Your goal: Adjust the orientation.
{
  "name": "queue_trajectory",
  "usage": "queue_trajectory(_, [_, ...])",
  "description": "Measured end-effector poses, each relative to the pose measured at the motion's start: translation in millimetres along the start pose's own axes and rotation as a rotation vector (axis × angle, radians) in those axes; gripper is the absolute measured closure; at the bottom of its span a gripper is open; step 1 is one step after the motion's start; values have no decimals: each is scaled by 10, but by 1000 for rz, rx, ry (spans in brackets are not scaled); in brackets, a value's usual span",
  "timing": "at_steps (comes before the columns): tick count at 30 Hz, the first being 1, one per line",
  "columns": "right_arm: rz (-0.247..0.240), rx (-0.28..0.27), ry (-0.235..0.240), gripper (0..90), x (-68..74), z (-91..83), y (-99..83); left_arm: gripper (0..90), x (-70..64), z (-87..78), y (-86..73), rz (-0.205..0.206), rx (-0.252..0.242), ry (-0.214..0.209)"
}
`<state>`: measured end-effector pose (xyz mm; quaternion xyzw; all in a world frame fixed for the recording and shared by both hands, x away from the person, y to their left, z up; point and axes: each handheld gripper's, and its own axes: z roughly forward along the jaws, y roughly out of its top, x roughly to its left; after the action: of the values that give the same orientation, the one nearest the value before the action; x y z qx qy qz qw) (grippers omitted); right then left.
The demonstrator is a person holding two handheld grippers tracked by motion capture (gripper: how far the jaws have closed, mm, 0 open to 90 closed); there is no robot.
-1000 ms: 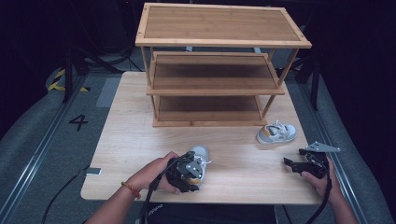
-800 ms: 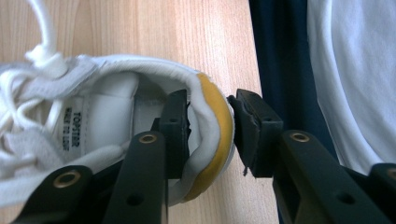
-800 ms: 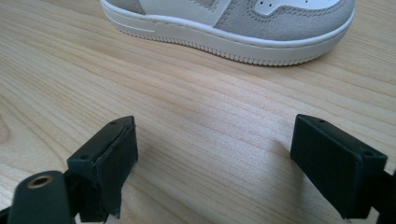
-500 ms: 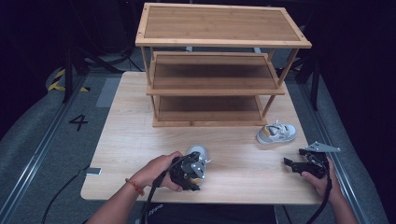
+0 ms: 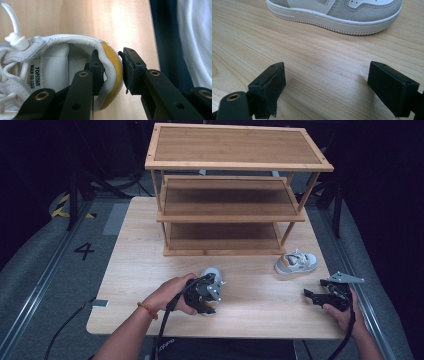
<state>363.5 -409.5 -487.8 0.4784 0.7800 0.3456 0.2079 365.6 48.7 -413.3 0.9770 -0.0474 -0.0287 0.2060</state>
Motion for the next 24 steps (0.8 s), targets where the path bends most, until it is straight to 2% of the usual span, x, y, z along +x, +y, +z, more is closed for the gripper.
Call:
queue_trajectory(3, [0, 0, 0, 154, 0, 0, 0, 715, 78, -24, 15, -7, -7, 10])
queue_trajectory(6, [-1, 0, 0, 154, -1, 0, 0, 715, 241, -68, 62, 1, -3, 32])
queue_trajectory(7, [-1, 1, 0, 154, 0, 0, 0, 715, 241, -68, 62, 1, -3, 32])
queue_trajectory(9, [0, 0, 0, 154, 0, 0, 0, 715, 337, -90, 89, 5, -2, 43])
queue_trajectory(10, [-2, 0, -1, 154, -1, 0, 0, 715, 401, -100, 109, -17, -4, 51])
queue_trajectory(11, [-2, 0, -1, 154, -1, 0, 0, 715, 401, -100, 109, -17, -4, 51])
queue_trajectory(12, [-1, 0, 0, 154, 0, 0, 0, 715, 473, -108, 128, -10, -8, 58])
queue_trajectory(14, [-1, -1, -1, 154, -1, 0, 0, 715, 559, -112, 154, -31, -1, 60])
queue_trajectory(15, [-1, -1, 0, 154, -1, 0, 0, 715, 612, -115, 167, -23, 2, 69])
queue_trajectory(24, [-3, -1, 0, 154, -2, 0, 0, 715, 1035, -62, 262, -72, -4, 83])
